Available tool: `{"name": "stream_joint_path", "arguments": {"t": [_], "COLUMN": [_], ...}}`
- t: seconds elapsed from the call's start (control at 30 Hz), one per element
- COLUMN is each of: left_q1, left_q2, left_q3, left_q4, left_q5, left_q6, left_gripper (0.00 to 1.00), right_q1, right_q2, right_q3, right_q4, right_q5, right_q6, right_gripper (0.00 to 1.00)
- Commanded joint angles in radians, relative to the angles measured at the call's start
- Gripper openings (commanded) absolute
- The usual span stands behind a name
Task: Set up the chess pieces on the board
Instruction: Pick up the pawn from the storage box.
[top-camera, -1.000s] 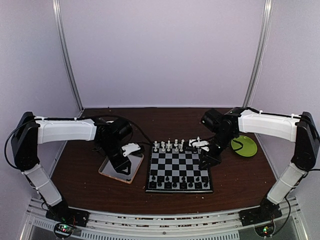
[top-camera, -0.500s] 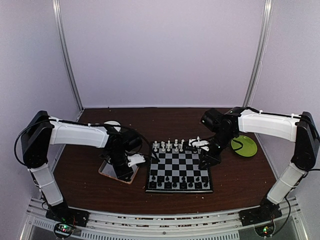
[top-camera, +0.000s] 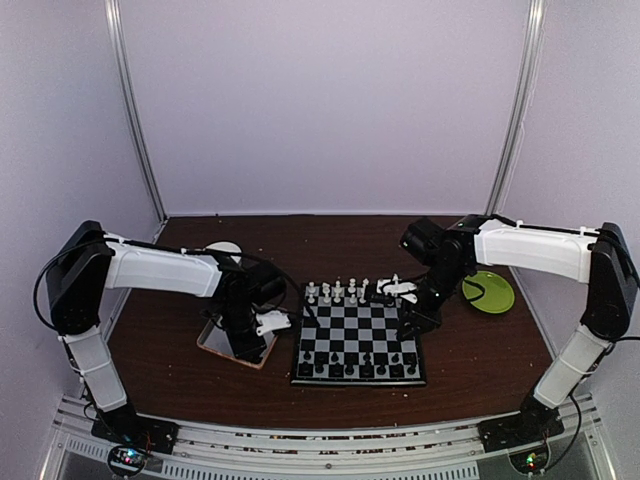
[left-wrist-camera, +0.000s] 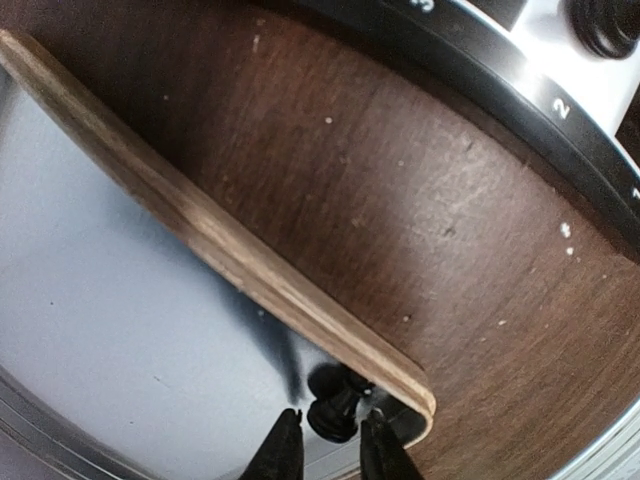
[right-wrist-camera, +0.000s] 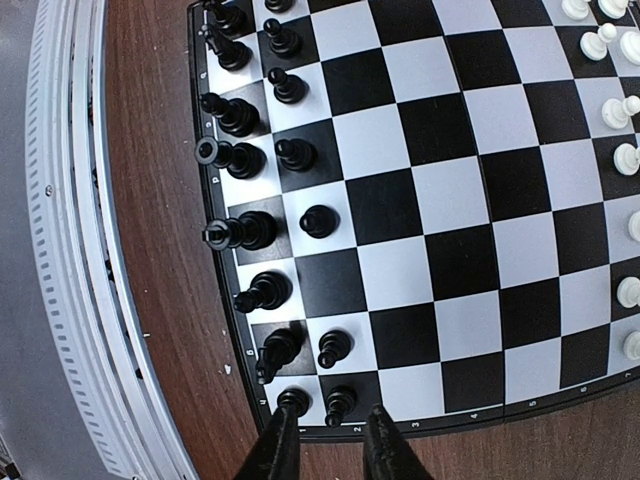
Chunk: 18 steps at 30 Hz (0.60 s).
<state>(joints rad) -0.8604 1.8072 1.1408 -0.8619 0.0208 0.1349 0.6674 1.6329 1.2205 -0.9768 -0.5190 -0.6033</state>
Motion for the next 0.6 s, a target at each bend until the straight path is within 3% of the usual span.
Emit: {"name": "stream_joint_path", "arguments": {"t": [0.0, 0.57], "left_q1": [-0.014, -0.032], "left_q2": [0.017, -0.01], "left_q3": [0.008, -0.051], "left_q4": [0.039, 0.075], "left_q5": [-0.01, -0.046], "left_q6": [0.039, 0.089], "left_gripper": [0.23, 0.24], "right_q1": [0.004, 0.006], "right_q2": [0.007, 0.014], "right_q3": [0.023, 0.025], "right_q4": [-0.015, -0.021], "right_q5": [-0.001, -0.007], "right_q6": [-0.006, -0.007], "right_gripper": [0.23, 0.24]}}
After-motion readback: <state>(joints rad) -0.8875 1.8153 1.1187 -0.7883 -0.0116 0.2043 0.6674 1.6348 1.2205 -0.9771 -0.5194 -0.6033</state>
